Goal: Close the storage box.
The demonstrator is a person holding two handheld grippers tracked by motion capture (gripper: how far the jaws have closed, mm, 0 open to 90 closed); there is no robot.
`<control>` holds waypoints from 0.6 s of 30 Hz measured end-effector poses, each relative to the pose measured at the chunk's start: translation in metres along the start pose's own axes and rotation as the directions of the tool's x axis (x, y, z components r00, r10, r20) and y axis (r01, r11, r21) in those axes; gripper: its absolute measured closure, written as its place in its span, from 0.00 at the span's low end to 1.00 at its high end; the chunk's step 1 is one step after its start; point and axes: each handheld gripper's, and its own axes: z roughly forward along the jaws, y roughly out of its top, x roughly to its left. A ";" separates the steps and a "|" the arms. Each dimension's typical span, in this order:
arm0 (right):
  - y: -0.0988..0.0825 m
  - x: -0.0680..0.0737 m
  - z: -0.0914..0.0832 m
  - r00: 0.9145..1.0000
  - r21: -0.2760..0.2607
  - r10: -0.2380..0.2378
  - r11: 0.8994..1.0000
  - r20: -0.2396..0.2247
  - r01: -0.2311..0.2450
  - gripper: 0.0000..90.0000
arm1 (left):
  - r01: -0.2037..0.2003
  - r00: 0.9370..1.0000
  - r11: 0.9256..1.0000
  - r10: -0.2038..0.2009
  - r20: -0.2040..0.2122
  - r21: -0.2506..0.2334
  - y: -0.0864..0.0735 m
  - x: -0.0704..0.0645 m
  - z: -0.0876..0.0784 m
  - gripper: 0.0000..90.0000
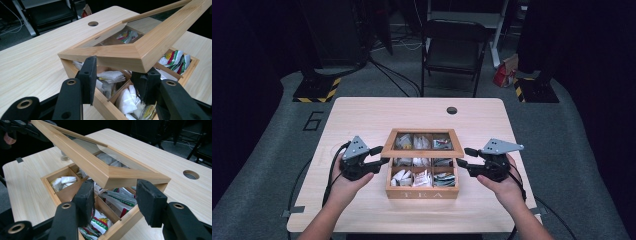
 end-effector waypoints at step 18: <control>-0.021 0.008 0.008 0.999 0.006 0.037 0.999 -0.012 -0.037 0.54 | -0.001 1.000 1.000 0.000 0.031 0.011 -0.021 -0.009 -0.003 0.61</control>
